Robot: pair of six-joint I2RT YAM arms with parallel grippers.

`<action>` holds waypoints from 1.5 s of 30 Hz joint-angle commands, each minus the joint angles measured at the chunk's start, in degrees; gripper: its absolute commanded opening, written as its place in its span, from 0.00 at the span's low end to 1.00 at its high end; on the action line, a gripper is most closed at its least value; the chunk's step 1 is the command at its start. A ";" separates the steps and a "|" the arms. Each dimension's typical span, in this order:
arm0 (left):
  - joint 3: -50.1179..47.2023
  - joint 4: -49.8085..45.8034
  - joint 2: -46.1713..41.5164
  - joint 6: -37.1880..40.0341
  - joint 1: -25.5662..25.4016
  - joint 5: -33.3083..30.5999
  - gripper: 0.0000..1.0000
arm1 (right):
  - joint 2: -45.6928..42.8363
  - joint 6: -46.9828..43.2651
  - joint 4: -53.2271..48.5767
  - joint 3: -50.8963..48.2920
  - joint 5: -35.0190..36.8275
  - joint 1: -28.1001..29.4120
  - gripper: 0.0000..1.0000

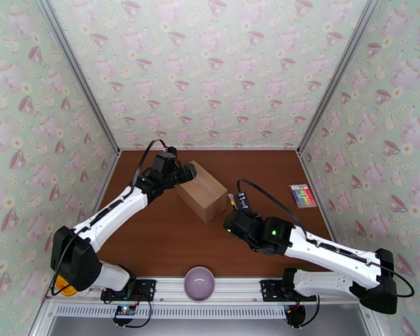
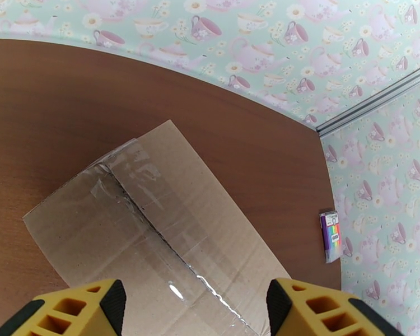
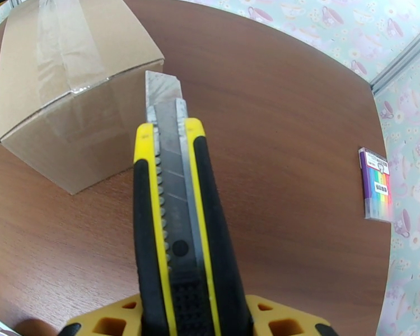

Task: Unpack the express box

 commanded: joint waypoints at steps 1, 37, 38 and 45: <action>2.01 -0.54 1.09 0.27 -0.34 0.88 0.73 | -0.07 -0.87 1.99 -0.21 0.24 0.33 0.00; 2.14 -0.93 1.27 0.29 -0.36 1.05 0.72 | 3.55 -1.78 4.12 -0.64 -0.86 0.38 0.00; 2.17 -0.86 1.27 0.29 -0.36 1.09 0.72 | 3.65 -1.78 4.14 -0.61 -0.91 0.33 0.00; 2.14 -0.82 1.36 0.30 -0.36 1.22 0.72 | 3.61 -1.82 4.27 -0.59 -0.48 0.34 0.00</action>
